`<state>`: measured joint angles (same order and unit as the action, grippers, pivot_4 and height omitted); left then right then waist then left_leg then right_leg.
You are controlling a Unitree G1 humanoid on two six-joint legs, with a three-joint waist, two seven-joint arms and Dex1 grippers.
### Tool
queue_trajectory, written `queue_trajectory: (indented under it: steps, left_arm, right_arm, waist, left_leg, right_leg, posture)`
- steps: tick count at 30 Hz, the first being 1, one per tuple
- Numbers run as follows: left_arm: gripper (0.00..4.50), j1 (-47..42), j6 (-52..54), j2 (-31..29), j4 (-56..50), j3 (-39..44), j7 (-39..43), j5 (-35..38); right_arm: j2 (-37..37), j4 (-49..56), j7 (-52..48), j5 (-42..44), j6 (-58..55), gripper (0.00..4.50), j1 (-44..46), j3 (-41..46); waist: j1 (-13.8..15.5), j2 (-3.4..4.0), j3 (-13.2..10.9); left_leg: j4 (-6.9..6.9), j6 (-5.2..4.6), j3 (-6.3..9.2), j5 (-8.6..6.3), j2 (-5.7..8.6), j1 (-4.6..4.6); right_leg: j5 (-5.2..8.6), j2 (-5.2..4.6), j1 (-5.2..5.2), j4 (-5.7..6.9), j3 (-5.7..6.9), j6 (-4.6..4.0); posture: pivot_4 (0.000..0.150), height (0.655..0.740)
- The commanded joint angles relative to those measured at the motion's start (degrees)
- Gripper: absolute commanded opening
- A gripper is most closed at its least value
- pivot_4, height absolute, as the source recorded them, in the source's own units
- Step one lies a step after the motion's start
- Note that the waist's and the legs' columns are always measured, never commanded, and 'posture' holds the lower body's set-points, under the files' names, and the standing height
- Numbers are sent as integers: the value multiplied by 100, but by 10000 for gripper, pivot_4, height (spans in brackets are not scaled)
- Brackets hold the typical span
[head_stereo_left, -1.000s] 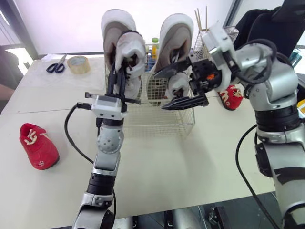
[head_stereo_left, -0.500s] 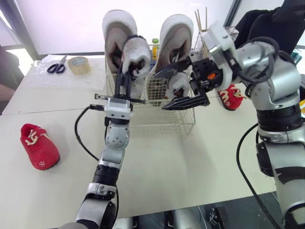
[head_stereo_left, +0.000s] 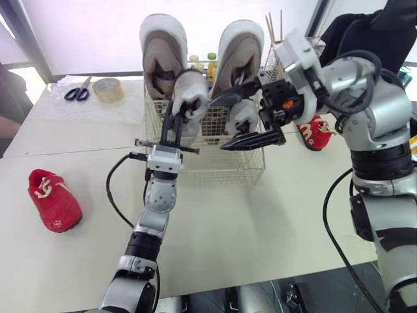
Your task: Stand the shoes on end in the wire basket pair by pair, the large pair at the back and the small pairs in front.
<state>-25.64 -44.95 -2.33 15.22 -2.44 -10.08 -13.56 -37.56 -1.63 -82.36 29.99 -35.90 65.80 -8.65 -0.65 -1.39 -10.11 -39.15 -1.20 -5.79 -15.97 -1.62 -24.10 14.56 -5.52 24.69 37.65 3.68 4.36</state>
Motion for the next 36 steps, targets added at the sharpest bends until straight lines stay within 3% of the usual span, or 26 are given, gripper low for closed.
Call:
queue_trajectory:
  steps: [1, 7, 15, 19, 22, 36]
  left_arm:
    - [105, 197, 378, -16, -144, 257, 25, 407]
    - [105, 541, 898, 191, -531, 236, 193, 932]
    - [105, 876, 1196, 247, -855, 137, 518, 1121]
    - [15124, 946, 1261, 226, -996, 145, 611, 1138]
    - [29720, 1012, 1386, 119, -1217, 185, 775, 1247]
    - [29720, 1275, 2048, -953, -2566, 530, 1753, 1762]
  right_arm:
    - [-34, 111, 4, 24, 69, 45000, 148, 127]
    - [13, 42, -30, 3, 144, 45000, 172, 104]
    - [73, -79, -95, -54, 268, 45000, 214, 66]
    - [88, -102, -105, -68, 304, 45000, 217, 67]
    - [95, -106, -104, -69, 325, 45000, 204, 75]
    - [260, -279, -111, -104, 530, 45000, 190, 41]
  waist:
    - [-1, 1, 0]
    - [-2, 24, 14]
    - [-15, 50, 30]
    - [-16, 54, 32]
    - [-18, 54, 32]
    - [-103, 62, 27]
  left_leg:
    - [0, 0, 0, 0, 0, 0]
    - [0, 0, 0, 0, -2, 2]
    - [4, -6, -2, -3, -2, 2]
    - [9, -9, -4, -5, -2, 2]
    - [9, -12, -6, -7, -2, 2]
    - [21, -11, -18, -7, -22, 4]
  right_leg:
    - [-1, -2, 0, -1, 6, -1]
    - [-2, -3, -3, -5, 12, -3]
    - [-2, -2, -10, -20, 17, -3]
    - [-2, -1, -10, -28, 22, -3]
    - [-2, 0, -12, -33, 23, -3]
    - [-2, 1, -10, -45, 66, -3]
  posture:
    - [1500, 7400]
    - [1500, 7400]
    - [1500, 7400]
    - [1500, 7400]
    - [1500, 7400]
    - [1500, 7400]
